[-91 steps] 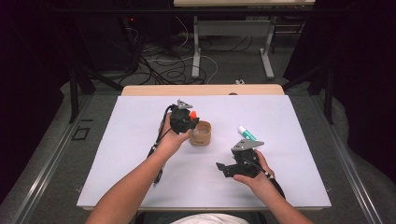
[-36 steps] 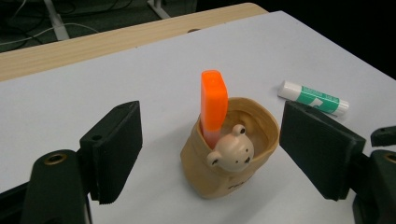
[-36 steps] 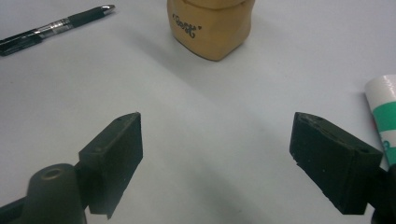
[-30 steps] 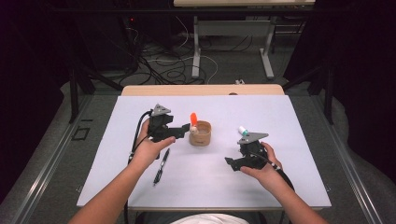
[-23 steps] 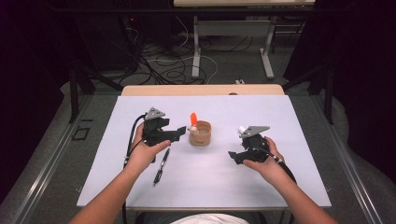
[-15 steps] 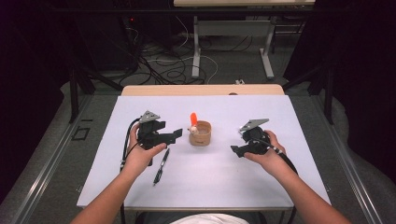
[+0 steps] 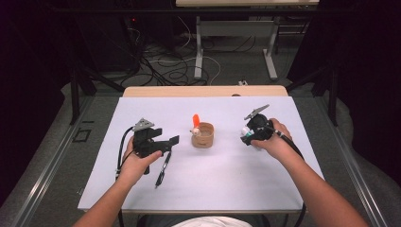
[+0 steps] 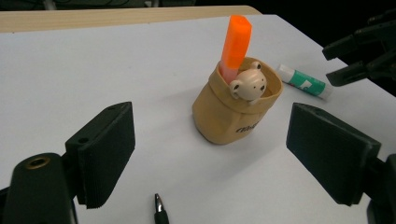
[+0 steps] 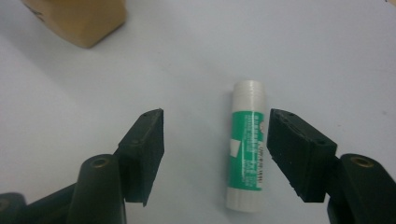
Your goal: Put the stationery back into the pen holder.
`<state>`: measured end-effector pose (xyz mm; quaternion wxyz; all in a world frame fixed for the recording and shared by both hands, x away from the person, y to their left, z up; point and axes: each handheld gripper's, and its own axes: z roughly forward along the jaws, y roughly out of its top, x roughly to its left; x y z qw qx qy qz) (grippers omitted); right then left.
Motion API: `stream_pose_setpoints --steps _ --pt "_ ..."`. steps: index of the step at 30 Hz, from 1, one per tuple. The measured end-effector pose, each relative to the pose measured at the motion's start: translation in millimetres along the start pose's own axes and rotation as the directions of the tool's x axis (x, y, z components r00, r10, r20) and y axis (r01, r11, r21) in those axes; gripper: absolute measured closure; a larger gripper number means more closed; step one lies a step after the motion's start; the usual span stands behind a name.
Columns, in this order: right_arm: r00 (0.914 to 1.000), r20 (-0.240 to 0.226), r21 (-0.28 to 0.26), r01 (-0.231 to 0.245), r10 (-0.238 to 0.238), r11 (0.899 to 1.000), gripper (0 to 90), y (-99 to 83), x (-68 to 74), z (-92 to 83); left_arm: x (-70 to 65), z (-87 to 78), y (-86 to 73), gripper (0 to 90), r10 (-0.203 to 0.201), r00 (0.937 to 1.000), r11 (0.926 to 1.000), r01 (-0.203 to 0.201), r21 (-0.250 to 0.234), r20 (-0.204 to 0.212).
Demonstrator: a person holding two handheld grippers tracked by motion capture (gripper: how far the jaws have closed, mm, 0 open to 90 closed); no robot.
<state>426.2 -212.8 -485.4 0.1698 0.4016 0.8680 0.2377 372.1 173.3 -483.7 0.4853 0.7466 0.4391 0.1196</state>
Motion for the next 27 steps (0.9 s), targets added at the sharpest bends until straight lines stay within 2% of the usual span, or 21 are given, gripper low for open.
stream_pose_setpoints --steps 1,2,4,5,6,10,11,12,13,14,16,18,19,20,21,22,23,26,27 --pt "1.0000 0.005 0.014 -0.006 0.006 1.000 37.4 1.5 -3.1 1.6 1.2 -1.1 -0.2 15.7 0.009 1.0000 1.0000 -0.009 0.003 0.000" --pt "0.9999 0.006 0.023 -0.012 0.011 1.000 39.2 2.5 -4.8 2.8 1.2 -1.3 -1.6 15.6 -0.006 1.0000 1.0000 0.006 -0.001 0.001" --pt "0.9998 0.005 0.041 -0.021 0.021 0.999 41.8 3.5 -9.2 5.8 3.6 -2.3 -4.0 15.6 -0.004 1.0000 1.0000 0.004 -0.009 -0.007" --pt "0.9998 -0.003 0.061 -0.020 0.020 0.998 43.4 3.7 -12.4 7.2 3.7 -1.9 -4.9 15.6 -0.017 0.9998 0.9998 0.017 -0.009 -0.007" --pt "0.9996 -0.007 0.050 -0.027 0.028 0.998 44.7 3.2 -13.5 9.9 5.1 -1.6 -5.8 15.6 -0.013 0.9999 0.9999 0.013 -0.008 -0.009" --pt "0.9996 -0.012 0.123 -0.023 0.024 0.992 49.5 3.4 -19.7 17.4 6.8 -0.5 -7.5 16.0 -0.024 0.9997 0.9997 0.024 -0.010 -0.011" --pt "0.9993 0.002 0.124 -0.038 0.038 0.992 50.2 2.5 -19.3 19.7 7.0 -0.5 -7.7 16.0 -0.022 0.9997 0.9997 0.022 -0.010 -0.013" --pt "0.9995 -0.009 0.135 -0.029 0.031 0.990 50.3 2.5 -21.2 22.0 7.1 -0.3 -7.9 16.1 -0.021 0.9997 0.9997 0.021 -0.010 -0.014" --pt "0.9993 -0.014 0.126 -0.032 0.034 0.992 50.5 1.2 -22.1 25.4 7.3 -0.1 -8.3 16.0 -0.022 0.9996 0.9997 0.021 -0.010 -0.016" --pt "0.9994 -0.016 0.188 -0.026 0.030 0.982 50.8 2.7 -23.1 23.9 7.3 0.3 -8.9 16.1 -0.026 0.9996 0.9996 0.026 -0.012 -0.014" --pt "0.9997 -0.012 0.187 -0.019 0.022 0.982 50.9 0.8 -25.5 28.5 7.7 0.8 -9.5 16.3 -0.026 0.9996 0.9996 0.026 -0.008 -0.015" --pt "0.9987 -0.019 0.118 -0.044 0.046 0.992 51.1 -3.2 -26.4 36.2 8.1 1.2 -10.2 16.4 -0.023 0.9996 0.9997 0.023 -0.004 -0.016" --pt "0.9994 0.001 0.179 -0.036 0.036 0.983 51.2 -1.9 -27.8 34.0 8.6 1.1 -10.2 16.4 -0.021 0.9997 0.9998 0.021 0.004 -0.015" --pt "0.9995 -0.004 0.172 -0.031 0.032 0.985 51.3 -3.3 -29.6 35.5 8.8 1.2 -10.3 16.5 -0.020 0.9997 0.9998 0.020 0.005 -0.016" --pt "0.9998 0.006 0.237 -0.021 0.020 0.971 51.4 -1.3 -30.8 32.3 8.6 1.4 -10.7 16.6 -0.025 0.9995 0.9997 0.025 0.005 -0.017" --pt "0.9995 0.003 0.208 -0.032 0.032 0.978 51.5 -3.5 -31.1 34.8 8.8 1.6 -10.8 16.6 -0.022 0.9996 0.9997 0.023 0.004 -0.018" --pt "0.9989 0.004 0.215 -0.047 0.047 0.976 51.5 -4.4 -31.3 35.3 9.2 1.7 -10.8 16.6 -0.018 0.9997 0.9998 0.018 0.006 -0.018" --pt "0.9990 -0.002 0.223 -0.042 0.044 0.974 52.0 -6.7 -33.4 37.6 8.3 2.7 -11.6 16.6 -0.022 0.9996 0.9997 0.023 0.008 -0.020" --pt "0.9980 -0.014 0.232 -0.056 0.061 0.971 52.2 -7.7 -33.1 37.8 8.4 2.8 -11.6 16.6 -0.019 0.9996 0.9997 0.020 0.013 -0.020"
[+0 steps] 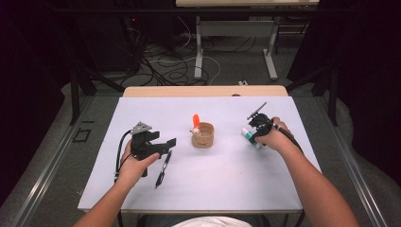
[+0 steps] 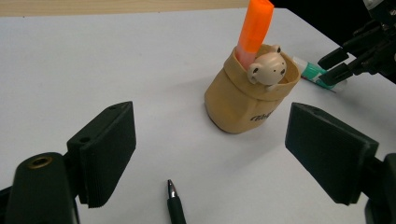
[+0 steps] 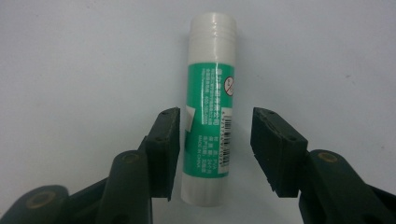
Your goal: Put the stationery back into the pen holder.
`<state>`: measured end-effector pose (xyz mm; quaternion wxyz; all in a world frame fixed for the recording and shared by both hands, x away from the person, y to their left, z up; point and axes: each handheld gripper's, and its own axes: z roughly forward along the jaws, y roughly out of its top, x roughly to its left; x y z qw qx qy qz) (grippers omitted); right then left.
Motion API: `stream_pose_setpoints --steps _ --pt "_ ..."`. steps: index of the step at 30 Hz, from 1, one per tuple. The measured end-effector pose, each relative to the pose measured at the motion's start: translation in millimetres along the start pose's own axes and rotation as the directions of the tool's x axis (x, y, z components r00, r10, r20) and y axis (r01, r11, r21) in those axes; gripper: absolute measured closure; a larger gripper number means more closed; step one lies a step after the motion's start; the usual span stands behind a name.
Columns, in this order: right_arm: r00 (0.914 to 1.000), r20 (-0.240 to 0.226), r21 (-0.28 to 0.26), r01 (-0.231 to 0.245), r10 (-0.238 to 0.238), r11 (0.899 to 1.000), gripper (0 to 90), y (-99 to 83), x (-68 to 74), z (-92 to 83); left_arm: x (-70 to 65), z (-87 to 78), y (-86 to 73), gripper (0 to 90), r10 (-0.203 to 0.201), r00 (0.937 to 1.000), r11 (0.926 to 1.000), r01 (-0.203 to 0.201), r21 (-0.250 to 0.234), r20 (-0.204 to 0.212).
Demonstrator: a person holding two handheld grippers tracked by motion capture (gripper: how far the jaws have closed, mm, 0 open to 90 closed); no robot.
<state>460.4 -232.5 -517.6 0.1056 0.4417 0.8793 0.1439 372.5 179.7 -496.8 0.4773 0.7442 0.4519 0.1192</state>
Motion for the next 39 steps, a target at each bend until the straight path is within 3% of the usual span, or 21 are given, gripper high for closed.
stream_pose_setpoints --steps 4,5,6,11,12,13,14,21,25,29,31,32,33,39 --pt "1.0000 -0.005 0.016 -0.009 0.009 1.000 53.4 -1.9 -0.1 3.3 0.1 0.9 -0.7 16.6 0.002 1.0000 0.9999 -0.002 0.010 0.005" --pt "0.9996 -0.027 -0.034 -0.009 0.008 0.999 54.0 -3.8 -0.9 7.9 0.0 1.2 -0.9 16.6 0.001 1.0000 0.9999 -0.001 0.011 0.006" --pt "0.9997 -0.023 0.020 -0.006 0.007 1.000 54.5 -2.6 -0.7 5.0 0.0 1.4 -1.2 16.6 0.002 1.0000 0.9999 -0.002 0.011 0.004" --pt "0.9995 -0.031 0.038 -0.008 0.009 0.999 59.1 -3.4 -2.3 6.8 -0.4 2.3 -1.6 16.6 0.002 1.0000 1.0000 -0.002 0.008 0.003" --pt "0.9996 -0.016 0.118 0.023 -0.021 0.993 60.7 -0.6 -2.8 2.3 -0.4 2.3 -1.6 16.6 0.002 1.0000 1.0000 -0.002 0.008 0.003" --pt "0.9991 -0.038 0.088 0.023 -0.019 0.996 61.9 -1.9 -3.7 4.4 -0.4 2.4 -1.7 16.6 0.003 1.0000 1.0000 -0.003 0.007 0.003" --pt "0.9997 -0.021 0.077 0.008 -0.006 0.997 63.0 -2.8 -2.5 6.1 -0.4 2.5 -1.9 16.6 0.004 1.0000 1.0000 -0.004 0.007 0.002" --pt "0.9993 -0.033 0.071 -0.017 0.020 0.997 65.2 -4.1 -1.9 7.1 -0.2 3.0 -2.4 16.6 0.010 0.9999 0.9997 -0.010 0.021 0.004" --pt "0.9998 -0.016 0.063 -0.012 0.013 0.998 65.3 -4.7 -1.7 7.4 -0.1 3.0 -2.5 16.6 0.009 1.0000 0.9997 -0.009 0.023 0.003" --pt "0.9995 -0.020 0.032 -0.026 0.026 0.999 65.5 -6.6 -1.2 8.6 0.1 3.0 -2.6 16.6 0.009 1.0000 0.9997 -0.010 0.022 0.003" --pt "0.9993 -0.026 0.062 -0.025 0.026 0.998 65.5 -6.3 -1.5 5.9 0.0 3.2 -2.7 16.6 0.009 1.0000 0.9997 -0.009 0.021 0.002" --pt "0.9989 -0.042 0.054 -0.020 0.023 0.998 65.5 -7.0 -1.8 5.8 0.0 3.2 -2.7 16.6 0.009 1.0000 0.9997 -0.009 0.021 0.002" --pt "0.9993 -0.026 0.045 -0.026 0.027 0.999 65.5 -7.5 -0.8 6.7 -0.1 3.2 -2.7 16.6 0.008 1.0000 0.9997 -0.009 0.021 0.002" --pt "0.9990 -0.037 0.010 -0.026 0.026 1.000 65.6 -6.8 2.3 2.7 -0.3 3.1 -2.6 16.6 0.000 1.0000 1.0000 0.000 0.010 0.003"
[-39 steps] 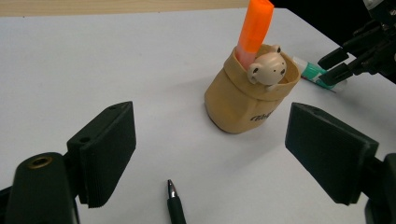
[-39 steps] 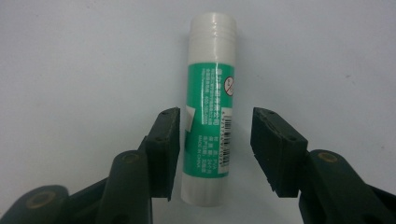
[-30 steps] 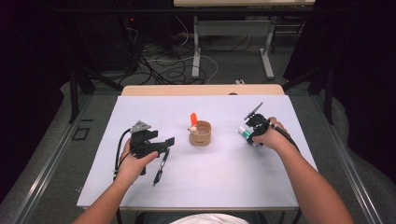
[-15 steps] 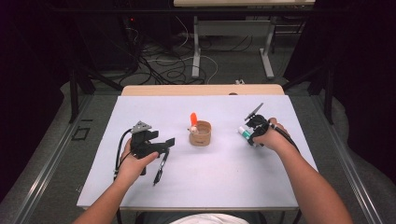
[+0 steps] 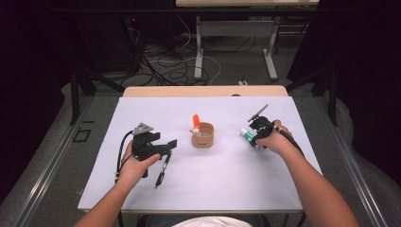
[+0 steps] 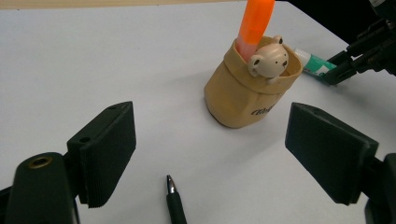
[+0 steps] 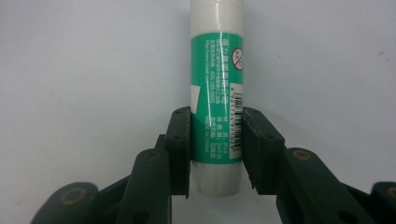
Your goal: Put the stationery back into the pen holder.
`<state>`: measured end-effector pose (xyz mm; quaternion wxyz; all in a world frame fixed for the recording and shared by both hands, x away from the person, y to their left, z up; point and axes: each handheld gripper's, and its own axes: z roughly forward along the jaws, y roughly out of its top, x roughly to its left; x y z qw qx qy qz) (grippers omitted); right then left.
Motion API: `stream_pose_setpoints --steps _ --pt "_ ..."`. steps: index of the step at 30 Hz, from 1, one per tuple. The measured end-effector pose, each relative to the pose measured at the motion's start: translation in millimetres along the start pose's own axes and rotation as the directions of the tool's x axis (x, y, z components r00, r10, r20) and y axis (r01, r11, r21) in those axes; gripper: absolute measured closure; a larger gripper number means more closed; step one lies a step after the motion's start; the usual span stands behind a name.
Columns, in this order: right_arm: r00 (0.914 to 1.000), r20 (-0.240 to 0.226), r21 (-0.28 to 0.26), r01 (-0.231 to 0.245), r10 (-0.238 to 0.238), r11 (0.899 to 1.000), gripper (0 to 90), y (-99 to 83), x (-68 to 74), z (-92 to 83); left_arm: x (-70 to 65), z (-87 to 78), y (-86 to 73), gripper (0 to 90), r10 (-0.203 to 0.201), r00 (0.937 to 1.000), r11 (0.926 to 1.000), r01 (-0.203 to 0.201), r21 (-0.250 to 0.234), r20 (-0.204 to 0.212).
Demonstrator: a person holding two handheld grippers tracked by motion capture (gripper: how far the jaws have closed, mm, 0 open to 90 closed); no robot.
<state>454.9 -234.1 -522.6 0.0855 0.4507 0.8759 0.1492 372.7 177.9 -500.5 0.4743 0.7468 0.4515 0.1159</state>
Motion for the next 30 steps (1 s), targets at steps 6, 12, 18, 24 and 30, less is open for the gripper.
stream_pose_setpoints --steps 6,12,18,24,30 --pt "1.0000 -0.006 0.004 0.004 -0.004 1.000 65.6 4.1 8.3 -11.3 0.0 -0.5 0.3 16.6 0.003 1.0000 1.0000 -0.003 -0.002 -0.001" --pt "0.9994 -0.023 -0.158 0.022 -0.026 0.987 65.6 5.6 19.4 -14.5 0.2 -1.3 0.7 16.7 0.001 1.0000 1.0000 -0.001 0.003 0.003" --pt "0.9996 -0.014 -0.228 0.019 -0.023 0.973 65.6 7.5 29.4 -27.8 -1.0 -1.3 1.1 16.8 -0.010 0.9999 0.9999 0.010 -0.002 0.012" --pt "0.9983 -0.035 -0.339 0.032 -0.047 0.940 65.6 4.8 38.8 -38.0 -2.7 -2.2 2.0 17.3 -0.011 0.9998 0.9999 0.011 -0.008 0.014" --pt "0.9963 -0.058 -0.385 0.037 -0.064 0.922 65.6 -1.4 50.3 -45.7 -6.4 -3.0 3.1 19.4 -0.022 0.9993 0.9996 0.023 -0.015 0.031"
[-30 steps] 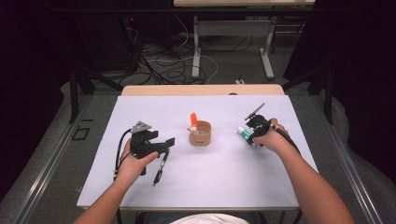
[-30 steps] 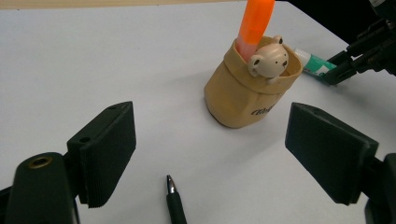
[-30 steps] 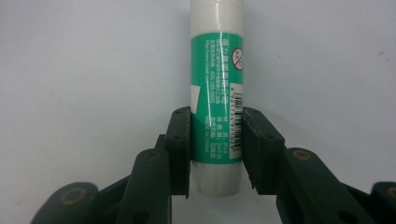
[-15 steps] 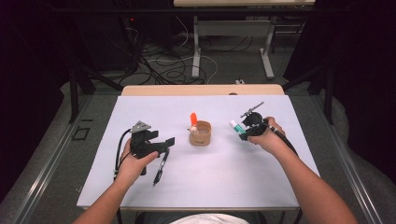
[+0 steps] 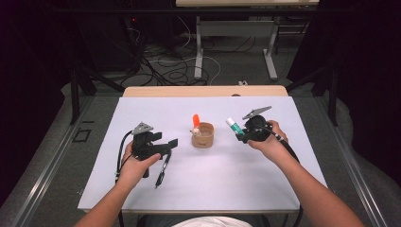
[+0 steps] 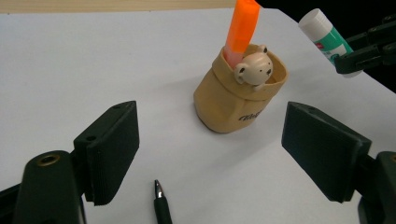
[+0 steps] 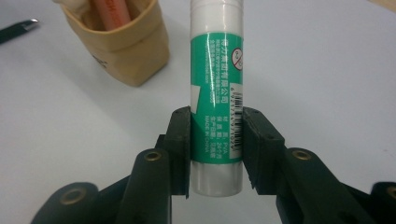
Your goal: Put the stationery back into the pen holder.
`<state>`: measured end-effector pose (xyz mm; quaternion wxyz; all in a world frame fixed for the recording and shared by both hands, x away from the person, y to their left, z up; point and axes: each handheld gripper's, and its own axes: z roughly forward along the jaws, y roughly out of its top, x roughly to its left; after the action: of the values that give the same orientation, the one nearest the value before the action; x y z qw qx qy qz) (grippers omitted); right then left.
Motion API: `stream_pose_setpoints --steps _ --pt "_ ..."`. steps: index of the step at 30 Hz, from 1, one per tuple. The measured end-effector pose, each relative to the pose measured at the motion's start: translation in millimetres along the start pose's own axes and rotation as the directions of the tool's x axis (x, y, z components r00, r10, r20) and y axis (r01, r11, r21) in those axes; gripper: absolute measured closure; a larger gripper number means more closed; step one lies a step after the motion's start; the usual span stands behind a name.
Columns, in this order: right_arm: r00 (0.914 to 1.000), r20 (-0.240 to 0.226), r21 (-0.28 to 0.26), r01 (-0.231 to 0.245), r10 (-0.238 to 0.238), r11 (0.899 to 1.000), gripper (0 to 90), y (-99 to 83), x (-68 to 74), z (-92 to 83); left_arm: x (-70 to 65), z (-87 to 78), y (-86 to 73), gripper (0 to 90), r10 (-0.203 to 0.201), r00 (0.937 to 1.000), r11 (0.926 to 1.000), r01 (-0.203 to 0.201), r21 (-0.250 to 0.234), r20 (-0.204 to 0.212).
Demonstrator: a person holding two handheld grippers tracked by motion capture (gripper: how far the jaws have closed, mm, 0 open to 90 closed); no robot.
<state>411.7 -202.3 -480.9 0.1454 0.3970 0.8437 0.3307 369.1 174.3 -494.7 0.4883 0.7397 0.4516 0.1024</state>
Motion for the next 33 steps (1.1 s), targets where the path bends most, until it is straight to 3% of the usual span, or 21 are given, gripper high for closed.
stream_pose_setpoints --steps 10,13,18,27,33 --pt "0.9991 -0.030 -0.064 0.028 -0.030 0.998 65.5 -2.6 19.5 -8.5 -5.0 -2.6 2.0 25.3 0.017 0.9996 0.9998 -0.017 -0.008 0.023" --pt "0.9985 -0.047 -0.111 0.023 -0.028 0.994 65.6 -4.7 25.7 -9.2 -7.1 -4.1 3.4 25.5 0.014 0.9992 0.9997 -0.013 -0.020 0.038" --pt "0.9975 -0.054 -0.118 0.039 -0.045 0.992 65.6 -8.2 35.2 -8.7 -9.0 -4.8 4.4 25.5 0.039 0.9988 0.9987 -0.038 -0.033 0.031" --pt "0.9948 -0.077 -0.176 0.052 -0.066 0.983 65.6 -18.6 54.5 -3.3 -13.2 -5.5 5.3 25.5 0.091 0.9954 0.9942 -0.089 -0.060 0.030" --pt "0.9921 -0.093 -0.216 0.063 -0.084 0.974 65.6 -21.5 68.1 -4.3 -19.4 -6.8 6.1 26.7 0.090 0.9951 0.9944 -0.088 -0.058 0.041"
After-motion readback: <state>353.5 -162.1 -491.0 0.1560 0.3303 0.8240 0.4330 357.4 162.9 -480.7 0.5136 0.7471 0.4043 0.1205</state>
